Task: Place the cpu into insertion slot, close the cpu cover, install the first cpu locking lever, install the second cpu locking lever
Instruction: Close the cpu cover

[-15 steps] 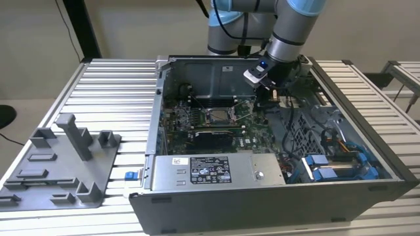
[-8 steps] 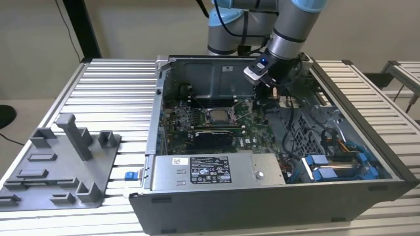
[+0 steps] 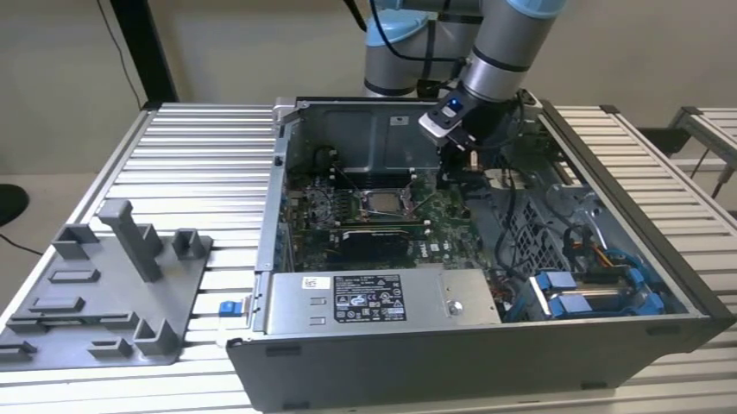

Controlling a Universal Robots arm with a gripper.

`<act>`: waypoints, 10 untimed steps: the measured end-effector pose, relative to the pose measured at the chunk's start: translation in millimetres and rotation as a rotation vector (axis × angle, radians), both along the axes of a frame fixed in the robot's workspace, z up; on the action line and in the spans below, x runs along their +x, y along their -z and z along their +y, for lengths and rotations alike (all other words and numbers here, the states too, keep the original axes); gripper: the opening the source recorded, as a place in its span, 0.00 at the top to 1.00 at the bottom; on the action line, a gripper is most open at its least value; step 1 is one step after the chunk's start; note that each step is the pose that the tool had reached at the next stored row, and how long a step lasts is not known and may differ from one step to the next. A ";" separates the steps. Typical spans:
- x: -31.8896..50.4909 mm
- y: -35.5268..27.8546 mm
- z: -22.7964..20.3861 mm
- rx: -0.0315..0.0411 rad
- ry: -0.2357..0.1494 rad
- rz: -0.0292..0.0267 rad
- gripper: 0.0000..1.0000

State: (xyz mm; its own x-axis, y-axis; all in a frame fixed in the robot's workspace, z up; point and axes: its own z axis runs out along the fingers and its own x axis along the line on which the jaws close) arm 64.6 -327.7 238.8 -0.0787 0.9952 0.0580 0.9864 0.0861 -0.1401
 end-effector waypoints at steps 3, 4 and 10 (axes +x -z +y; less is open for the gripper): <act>-5.4 -1.9 -0.4 0.0082 0.001 0.0037 1.00; -7.1 -2.1 -0.5 0.0109 0.001 0.0052 1.00; -25.2 -2.3 -0.7 0.0201 0.003 0.0078 1.00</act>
State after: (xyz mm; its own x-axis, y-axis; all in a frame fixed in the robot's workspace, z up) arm 39.3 -328.4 241.1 -0.0752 0.9941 0.0786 0.9855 0.0861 -0.1460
